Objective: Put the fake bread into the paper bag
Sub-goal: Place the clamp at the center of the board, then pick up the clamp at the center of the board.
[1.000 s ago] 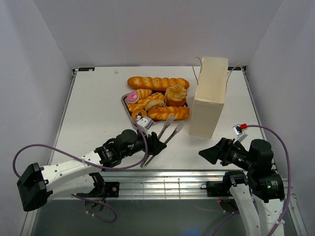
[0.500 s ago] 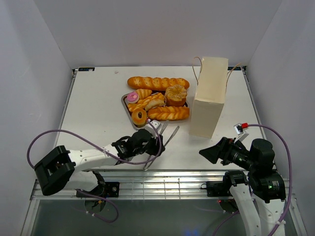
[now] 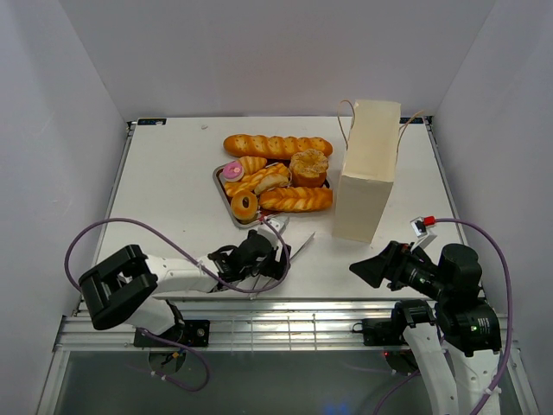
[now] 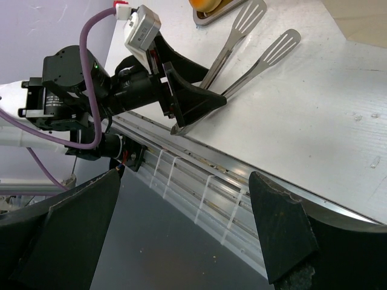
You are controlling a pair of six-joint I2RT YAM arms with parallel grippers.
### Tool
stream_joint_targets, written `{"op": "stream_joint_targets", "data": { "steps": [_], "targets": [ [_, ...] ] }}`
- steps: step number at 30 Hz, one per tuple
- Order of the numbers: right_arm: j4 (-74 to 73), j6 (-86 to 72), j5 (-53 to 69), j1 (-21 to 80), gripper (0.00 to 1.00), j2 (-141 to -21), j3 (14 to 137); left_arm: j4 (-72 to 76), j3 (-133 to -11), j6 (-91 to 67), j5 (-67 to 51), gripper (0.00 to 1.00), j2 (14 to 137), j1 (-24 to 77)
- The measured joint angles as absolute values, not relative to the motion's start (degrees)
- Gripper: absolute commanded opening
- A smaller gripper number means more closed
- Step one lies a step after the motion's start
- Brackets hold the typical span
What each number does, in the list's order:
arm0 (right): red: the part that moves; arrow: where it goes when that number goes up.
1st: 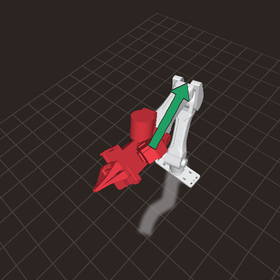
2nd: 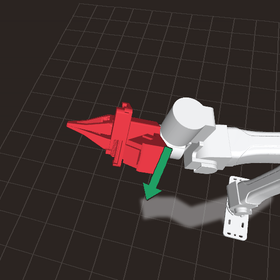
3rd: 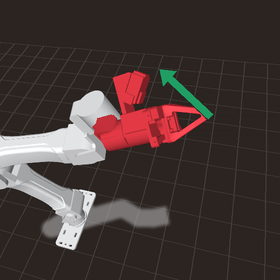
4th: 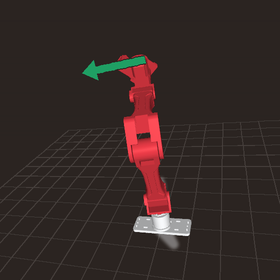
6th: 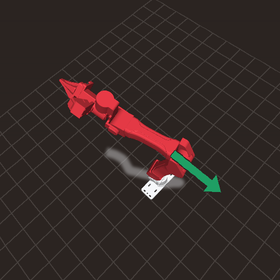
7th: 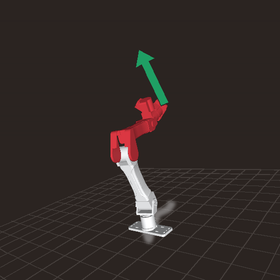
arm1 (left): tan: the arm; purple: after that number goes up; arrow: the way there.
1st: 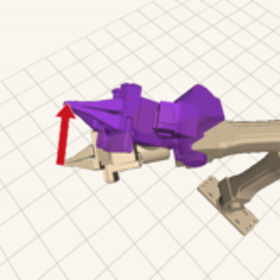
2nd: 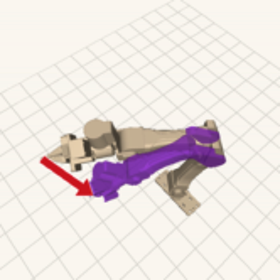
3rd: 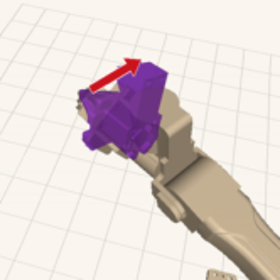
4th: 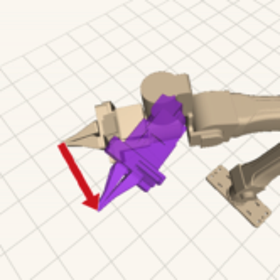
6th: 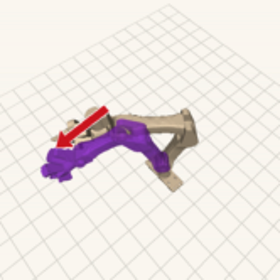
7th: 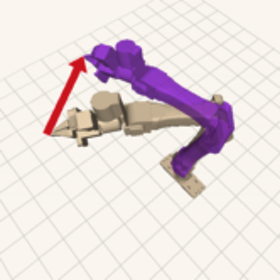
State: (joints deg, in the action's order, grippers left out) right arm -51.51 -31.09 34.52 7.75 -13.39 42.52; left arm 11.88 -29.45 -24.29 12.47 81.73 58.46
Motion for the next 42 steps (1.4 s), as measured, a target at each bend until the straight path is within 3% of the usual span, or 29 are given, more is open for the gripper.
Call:
{"op": "stream_joint_targets", "data": {
  "steps": [13,27,42],
  "targets": [
    [-51.5,-31.1,34.6,7.7,0.93,-13.4,42.1,14.3,-22.3,-28.3,17.0,0.86,76.3,62.8],
    [-51.4,-31.3,34.5,7.7,0.93,-13.2,41.7,19.0,-22.2,-32.3,26.1,0.62,80.6,66.2],
    [-51.4,-31.5,34.6,7.7,0.93,-13.0,41.8,5.8,-26.3,-34.6,15.5,0.6,66.4,65.0]
  ]
}}
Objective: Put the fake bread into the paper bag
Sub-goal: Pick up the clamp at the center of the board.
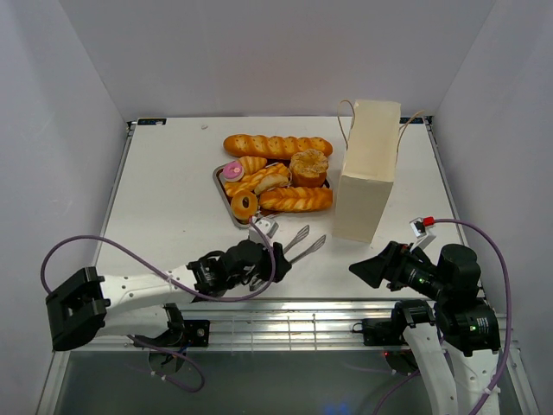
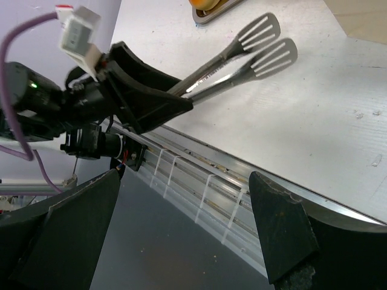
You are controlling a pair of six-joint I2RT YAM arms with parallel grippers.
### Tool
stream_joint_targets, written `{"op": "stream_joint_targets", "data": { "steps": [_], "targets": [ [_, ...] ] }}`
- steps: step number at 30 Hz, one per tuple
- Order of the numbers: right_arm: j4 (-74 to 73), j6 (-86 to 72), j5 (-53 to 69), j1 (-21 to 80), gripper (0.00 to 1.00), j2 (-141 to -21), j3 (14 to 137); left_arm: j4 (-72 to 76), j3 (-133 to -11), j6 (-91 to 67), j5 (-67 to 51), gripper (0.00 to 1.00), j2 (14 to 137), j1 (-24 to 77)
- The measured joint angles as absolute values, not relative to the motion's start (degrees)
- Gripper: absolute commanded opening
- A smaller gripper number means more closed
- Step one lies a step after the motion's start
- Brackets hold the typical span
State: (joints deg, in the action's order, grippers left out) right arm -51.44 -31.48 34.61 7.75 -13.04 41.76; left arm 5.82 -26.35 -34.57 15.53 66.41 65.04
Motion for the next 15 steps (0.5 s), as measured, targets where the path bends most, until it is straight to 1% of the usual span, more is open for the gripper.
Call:
{"op": "stream_joint_targets", "data": {
  "steps": [5,8,10,15],
  "targets": [
    [-51.4,-31.5,34.6,7.7,0.93,-13.0,41.8,1.6,-32.1,-34.4,9.4,0.6,61.6,60.9],
    [-51.4,-31.5,34.6,7.7,0.93,-13.1,41.8,-1.6,-34.6,-33.9,4.6,0.6,58.5,55.8],
    [-51.2,-31.5,34.6,7.7,0.93,-13.1,41.9,-3.0,-35.3,-33.7,1.2,0.6,57.0,51.9],
    [-51.0,-31.5,34.5,7.7,0.93,-14.1,43.0,-6.4,-35.7,-34.2,-9.7,0.6,53.8,38.4]
  ]
}}
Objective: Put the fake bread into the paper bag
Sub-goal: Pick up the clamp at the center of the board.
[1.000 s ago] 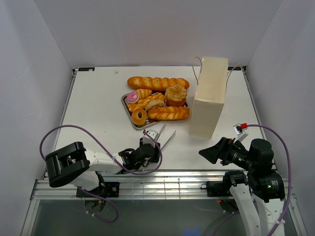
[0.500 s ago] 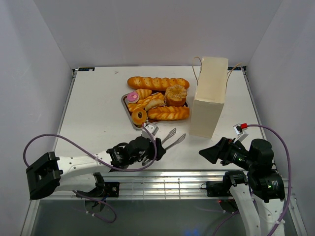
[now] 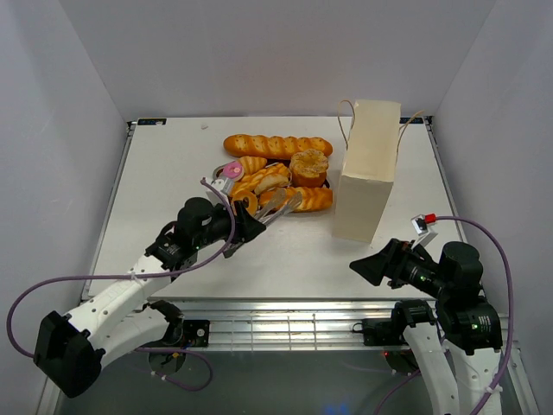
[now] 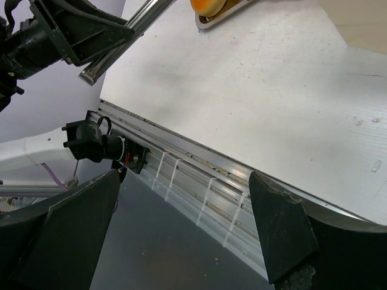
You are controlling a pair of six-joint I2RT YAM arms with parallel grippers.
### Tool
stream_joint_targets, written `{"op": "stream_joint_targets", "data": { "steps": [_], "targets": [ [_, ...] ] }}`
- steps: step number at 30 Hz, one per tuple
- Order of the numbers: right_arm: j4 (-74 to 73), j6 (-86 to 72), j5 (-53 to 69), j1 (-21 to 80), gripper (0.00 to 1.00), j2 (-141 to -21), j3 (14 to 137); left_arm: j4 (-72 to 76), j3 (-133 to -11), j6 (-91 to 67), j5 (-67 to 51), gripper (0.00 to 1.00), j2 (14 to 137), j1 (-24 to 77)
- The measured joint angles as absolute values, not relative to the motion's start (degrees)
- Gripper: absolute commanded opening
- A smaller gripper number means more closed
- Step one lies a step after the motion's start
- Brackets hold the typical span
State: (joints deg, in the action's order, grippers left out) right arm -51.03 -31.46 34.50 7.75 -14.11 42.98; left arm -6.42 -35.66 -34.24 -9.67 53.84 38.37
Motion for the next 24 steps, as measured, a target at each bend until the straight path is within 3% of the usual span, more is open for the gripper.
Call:
{"op": "stream_joint_targets", "data": {
  "steps": [14,24],
  "targets": [
    [-49.1,-31.4,34.5,7.7,0.93,-15.1,43.7,-7.9,-37.3,-45.9,-28.1,0.6,53.5,22.7],
    [-49.1,-31.4,34.5,7.7,0.93,-15.9,44.5,6.2,-24.9,-64.3,-36.3,0.59,52.3,19.4]
  ]
}}
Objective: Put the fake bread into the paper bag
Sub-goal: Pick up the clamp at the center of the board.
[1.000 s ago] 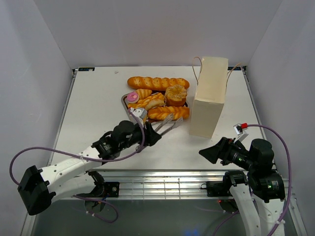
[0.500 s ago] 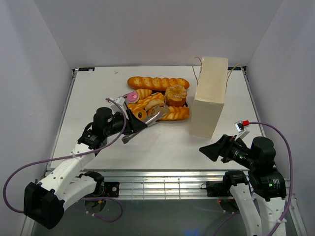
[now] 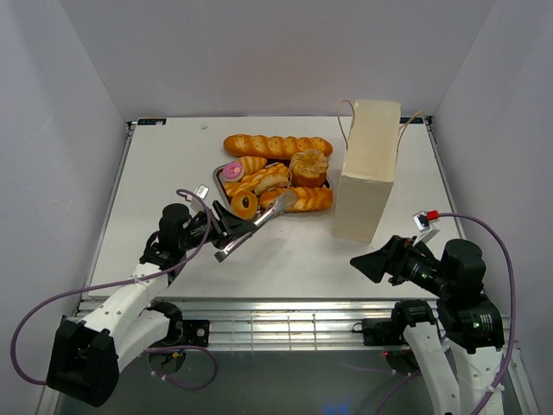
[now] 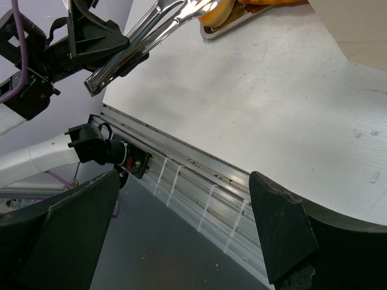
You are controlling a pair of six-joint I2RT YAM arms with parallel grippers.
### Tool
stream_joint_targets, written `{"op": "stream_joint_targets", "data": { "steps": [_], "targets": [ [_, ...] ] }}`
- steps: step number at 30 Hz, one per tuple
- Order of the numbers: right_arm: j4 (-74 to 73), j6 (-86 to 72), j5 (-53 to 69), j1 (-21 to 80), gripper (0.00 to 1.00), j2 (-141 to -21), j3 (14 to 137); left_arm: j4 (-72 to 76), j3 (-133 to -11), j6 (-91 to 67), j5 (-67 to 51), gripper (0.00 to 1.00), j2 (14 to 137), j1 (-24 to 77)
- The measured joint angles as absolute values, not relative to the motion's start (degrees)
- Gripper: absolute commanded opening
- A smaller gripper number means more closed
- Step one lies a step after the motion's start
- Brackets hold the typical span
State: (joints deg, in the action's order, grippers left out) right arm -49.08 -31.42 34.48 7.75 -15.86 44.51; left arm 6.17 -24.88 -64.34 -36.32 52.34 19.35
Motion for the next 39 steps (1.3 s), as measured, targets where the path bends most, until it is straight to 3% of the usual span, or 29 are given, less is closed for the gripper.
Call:
{"op": "stream_joint_targets", "data": {
  "steps": [17,30,39],
  "targets": [
    [-49.4,-31.1,32.5,7.7,0.95,-17.1,46.2,18.8,-18.0,-76.8,-38.6,0.59,56.6,19.2],
    [-54.9,-25.2,11.2,7.7,0.98,-39.9,75.8,-0.9,-38.8,-59.3,-28.1,0.59,53.9,19.2],
    [-57.2,-20.4,-1.8,7.7,1.0,-56.4,88.2,-6.4,-40.8,-54.5,-26.2,0.59,56.2,19.2]
  ]
}}
